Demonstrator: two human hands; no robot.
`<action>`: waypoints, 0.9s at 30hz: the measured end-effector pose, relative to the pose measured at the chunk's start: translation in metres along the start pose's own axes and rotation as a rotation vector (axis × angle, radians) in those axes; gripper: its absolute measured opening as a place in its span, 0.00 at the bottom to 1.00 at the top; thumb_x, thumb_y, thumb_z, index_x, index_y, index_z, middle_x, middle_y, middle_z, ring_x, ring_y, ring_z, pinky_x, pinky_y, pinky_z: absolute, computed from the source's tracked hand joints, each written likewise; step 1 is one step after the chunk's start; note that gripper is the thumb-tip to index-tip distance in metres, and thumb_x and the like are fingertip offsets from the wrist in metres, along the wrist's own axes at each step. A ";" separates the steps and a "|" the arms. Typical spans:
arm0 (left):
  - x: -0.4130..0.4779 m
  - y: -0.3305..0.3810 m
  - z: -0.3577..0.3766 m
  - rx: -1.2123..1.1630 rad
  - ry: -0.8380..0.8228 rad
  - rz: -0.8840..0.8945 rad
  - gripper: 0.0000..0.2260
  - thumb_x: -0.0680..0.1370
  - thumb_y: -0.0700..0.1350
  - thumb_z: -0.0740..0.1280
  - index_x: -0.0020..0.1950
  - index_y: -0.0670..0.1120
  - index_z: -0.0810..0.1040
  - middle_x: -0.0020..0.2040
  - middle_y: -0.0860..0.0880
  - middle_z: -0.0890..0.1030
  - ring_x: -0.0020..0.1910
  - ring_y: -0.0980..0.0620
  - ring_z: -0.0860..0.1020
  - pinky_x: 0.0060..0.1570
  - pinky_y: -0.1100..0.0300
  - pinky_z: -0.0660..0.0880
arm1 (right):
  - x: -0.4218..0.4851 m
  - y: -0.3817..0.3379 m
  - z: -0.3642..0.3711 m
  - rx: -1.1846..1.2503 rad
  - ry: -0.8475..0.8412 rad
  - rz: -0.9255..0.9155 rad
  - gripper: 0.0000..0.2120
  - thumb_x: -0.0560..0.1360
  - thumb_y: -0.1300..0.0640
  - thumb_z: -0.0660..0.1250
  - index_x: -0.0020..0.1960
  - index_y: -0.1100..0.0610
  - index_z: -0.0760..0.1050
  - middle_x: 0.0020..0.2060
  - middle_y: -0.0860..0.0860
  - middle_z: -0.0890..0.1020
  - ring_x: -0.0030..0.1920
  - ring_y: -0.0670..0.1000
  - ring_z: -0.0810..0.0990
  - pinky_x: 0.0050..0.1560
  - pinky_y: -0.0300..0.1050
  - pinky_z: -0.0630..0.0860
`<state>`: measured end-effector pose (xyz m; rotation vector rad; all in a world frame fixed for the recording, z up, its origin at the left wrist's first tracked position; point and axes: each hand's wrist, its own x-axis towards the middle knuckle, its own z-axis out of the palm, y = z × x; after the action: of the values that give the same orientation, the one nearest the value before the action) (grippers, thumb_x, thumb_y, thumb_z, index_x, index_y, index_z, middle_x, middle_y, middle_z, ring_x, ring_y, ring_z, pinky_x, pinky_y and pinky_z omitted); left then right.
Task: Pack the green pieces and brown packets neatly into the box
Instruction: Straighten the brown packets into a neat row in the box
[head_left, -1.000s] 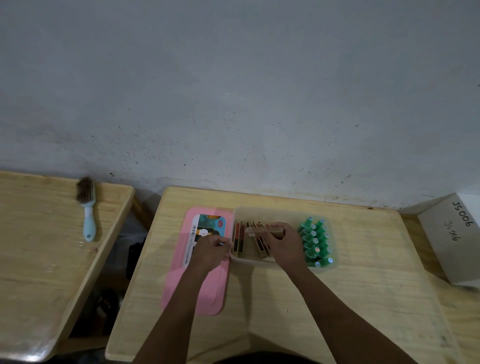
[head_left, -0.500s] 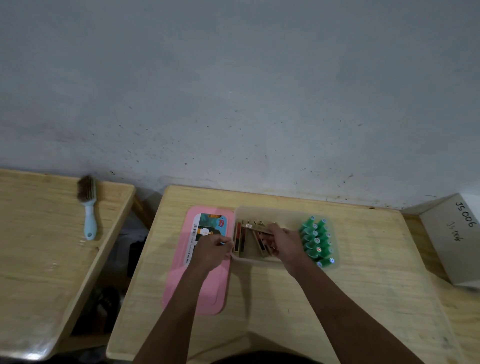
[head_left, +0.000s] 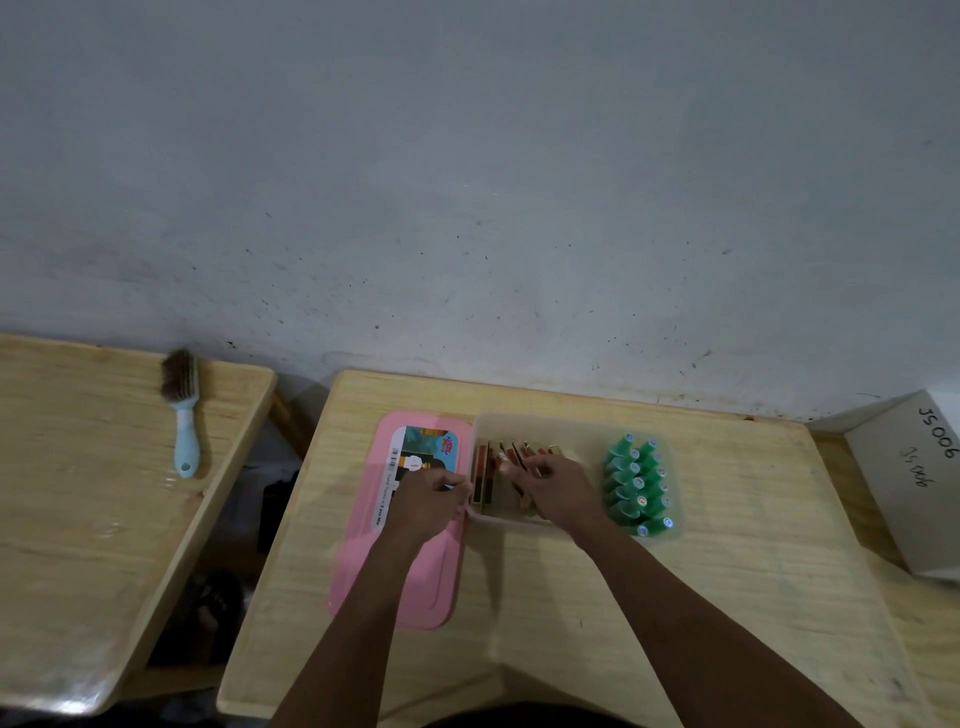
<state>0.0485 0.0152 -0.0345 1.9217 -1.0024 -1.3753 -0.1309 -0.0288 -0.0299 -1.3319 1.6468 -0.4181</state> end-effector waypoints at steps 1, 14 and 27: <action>0.000 0.000 0.000 0.009 0.003 0.000 0.07 0.76 0.44 0.69 0.53 0.45 0.81 0.49 0.45 0.83 0.46 0.47 0.82 0.51 0.51 0.80 | 0.000 0.000 0.000 0.005 -0.050 0.016 0.26 0.67 0.40 0.74 0.59 0.55 0.78 0.48 0.48 0.80 0.42 0.47 0.82 0.36 0.38 0.76; -0.003 0.003 0.000 0.040 0.012 0.012 0.10 0.76 0.45 0.69 0.55 0.45 0.81 0.53 0.44 0.83 0.53 0.45 0.81 0.57 0.46 0.78 | 0.013 -0.009 0.029 -0.142 0.065 0.003 0.12 0.73 0.52 0.72 0.34 0.56 0.78 0.27 0.50 0.76 0.29 0.47 0.74 0.34 0.41 0.75; -0.005 0.004 -0.001 0.052 0.010 0.008 0.09 0.76 0.45 0.68 0.55 0.45 0.81 0.53 0.45 0.83 0.53 0.48 0.80 0.58 0.49 0.77 | 0.010 0.004 0.018 -0.778 0.133 -0.048 0.09 0.77 0.52 0.64 0.52 0.51 0.82 0.45 0.49 0.84 0.45 0.52 0.83 0.45 0.45 0.77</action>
<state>0.0473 0.0168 -0.0286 1.9584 -1.0490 -1.3460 -0.1180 -0.0308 -0.0463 -1.9349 1.9861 0.1445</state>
